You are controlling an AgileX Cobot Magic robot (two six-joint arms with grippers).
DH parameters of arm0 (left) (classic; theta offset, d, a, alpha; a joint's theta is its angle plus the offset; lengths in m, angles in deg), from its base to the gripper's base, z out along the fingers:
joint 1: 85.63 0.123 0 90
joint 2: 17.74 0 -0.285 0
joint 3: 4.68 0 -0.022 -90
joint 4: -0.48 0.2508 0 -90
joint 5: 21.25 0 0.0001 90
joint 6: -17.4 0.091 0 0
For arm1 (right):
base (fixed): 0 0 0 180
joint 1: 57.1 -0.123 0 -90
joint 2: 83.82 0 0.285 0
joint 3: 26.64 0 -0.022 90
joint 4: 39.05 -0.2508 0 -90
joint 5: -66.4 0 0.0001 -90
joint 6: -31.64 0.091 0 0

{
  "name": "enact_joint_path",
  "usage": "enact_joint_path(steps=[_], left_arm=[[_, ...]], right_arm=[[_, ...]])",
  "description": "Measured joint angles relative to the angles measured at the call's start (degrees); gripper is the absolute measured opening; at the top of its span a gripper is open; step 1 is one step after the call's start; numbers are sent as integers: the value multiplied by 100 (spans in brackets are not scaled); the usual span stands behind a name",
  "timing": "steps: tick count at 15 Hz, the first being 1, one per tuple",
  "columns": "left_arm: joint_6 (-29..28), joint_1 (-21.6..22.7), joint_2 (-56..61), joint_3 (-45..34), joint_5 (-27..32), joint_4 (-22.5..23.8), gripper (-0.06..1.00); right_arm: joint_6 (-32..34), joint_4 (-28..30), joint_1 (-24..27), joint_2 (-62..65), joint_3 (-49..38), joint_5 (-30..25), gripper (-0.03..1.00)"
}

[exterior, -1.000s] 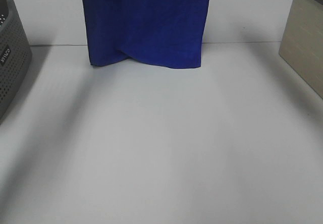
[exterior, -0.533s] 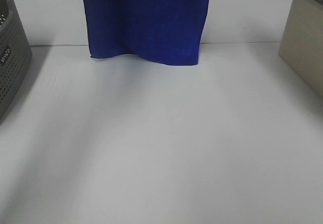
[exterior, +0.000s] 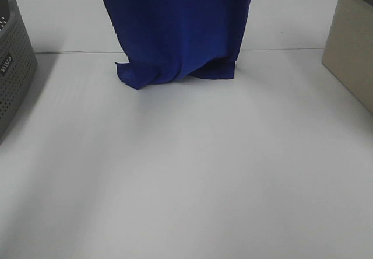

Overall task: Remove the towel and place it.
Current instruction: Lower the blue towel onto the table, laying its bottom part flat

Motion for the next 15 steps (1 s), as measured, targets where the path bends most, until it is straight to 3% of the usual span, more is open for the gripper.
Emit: enact_joint_path(steps=[2,5,7,9,10,15], left_arm=[[-109,0,178,-6,92,-281,0],[-126,0,453,-258,97,-521,0],[-138,0,842,-1020,103,-539,0],[-120,0,1387,-2028,103,-665,0],[52,-6,2040,-2916,97,-825,0],[384,-63,3386,-4572,-23,-1209,0]], right_arm=[[155,-109,0,40,0,-613,1],[275,-143,6,57,0,-722,1],[332,-275,6,195,-241,-710,1],[344,-424,6,487,-968,-710,1],[332,-573,-11,808,-1627,-710,1],[327,-773,-52,1662,-2693,-665,1]])
